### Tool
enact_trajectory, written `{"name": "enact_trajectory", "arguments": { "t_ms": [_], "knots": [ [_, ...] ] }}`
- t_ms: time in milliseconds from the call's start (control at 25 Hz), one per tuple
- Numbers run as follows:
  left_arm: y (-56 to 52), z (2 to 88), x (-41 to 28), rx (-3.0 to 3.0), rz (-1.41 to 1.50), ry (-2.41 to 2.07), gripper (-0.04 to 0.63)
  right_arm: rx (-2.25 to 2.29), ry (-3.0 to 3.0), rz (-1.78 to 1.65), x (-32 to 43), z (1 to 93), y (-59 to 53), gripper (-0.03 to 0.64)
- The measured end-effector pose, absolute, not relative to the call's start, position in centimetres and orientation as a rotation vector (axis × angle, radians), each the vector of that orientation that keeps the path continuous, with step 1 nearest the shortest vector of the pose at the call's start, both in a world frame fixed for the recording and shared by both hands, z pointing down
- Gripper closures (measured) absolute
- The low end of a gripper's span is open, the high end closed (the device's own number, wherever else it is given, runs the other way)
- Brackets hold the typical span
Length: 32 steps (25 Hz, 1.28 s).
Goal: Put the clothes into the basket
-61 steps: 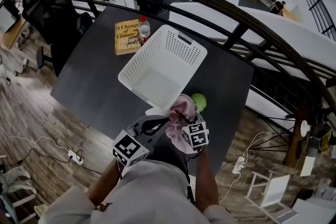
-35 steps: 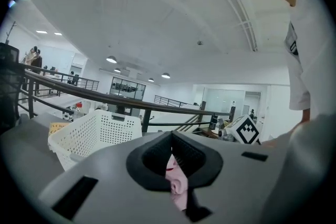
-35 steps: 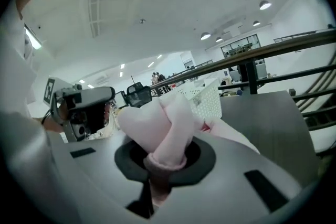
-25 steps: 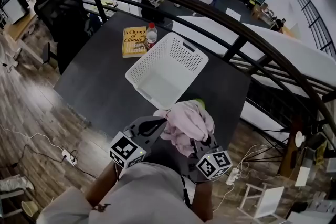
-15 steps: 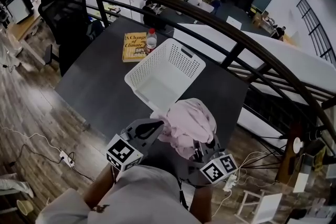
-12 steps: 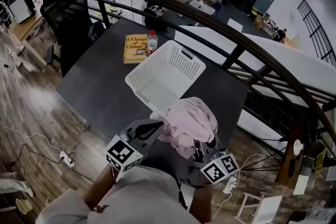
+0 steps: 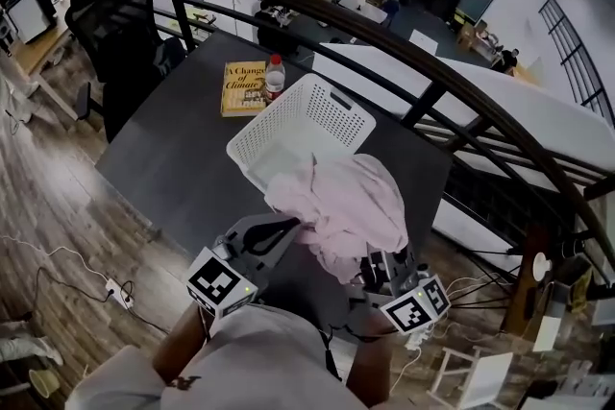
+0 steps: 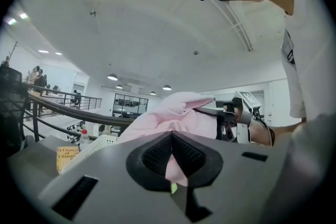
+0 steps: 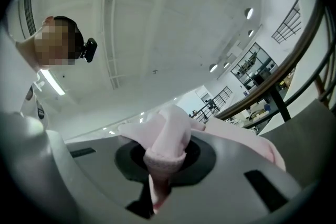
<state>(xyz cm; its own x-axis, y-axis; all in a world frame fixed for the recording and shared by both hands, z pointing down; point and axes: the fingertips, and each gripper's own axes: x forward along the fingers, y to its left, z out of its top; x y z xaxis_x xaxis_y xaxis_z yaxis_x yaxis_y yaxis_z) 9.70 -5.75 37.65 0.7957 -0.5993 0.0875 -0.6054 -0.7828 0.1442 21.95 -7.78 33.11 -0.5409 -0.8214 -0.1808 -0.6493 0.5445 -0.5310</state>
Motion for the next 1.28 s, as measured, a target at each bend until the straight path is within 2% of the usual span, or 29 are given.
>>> {"name": "enact_trajectory", "arguments": {
  "t_ms": [600,1280],
  "knots": [
    [-13.5,37.6,3.9,2.812,-0.004,-0.860,0.591,-1.284,2.326,-0.573,15.8,32.5,-17.2,0.571],
    [-19.7,39.3,-1.1,2.750,0.013,-0.950,0.591,-1.301,2.281,-0.803,11.9,39.2,-25.9,0.571]
  ]
}}
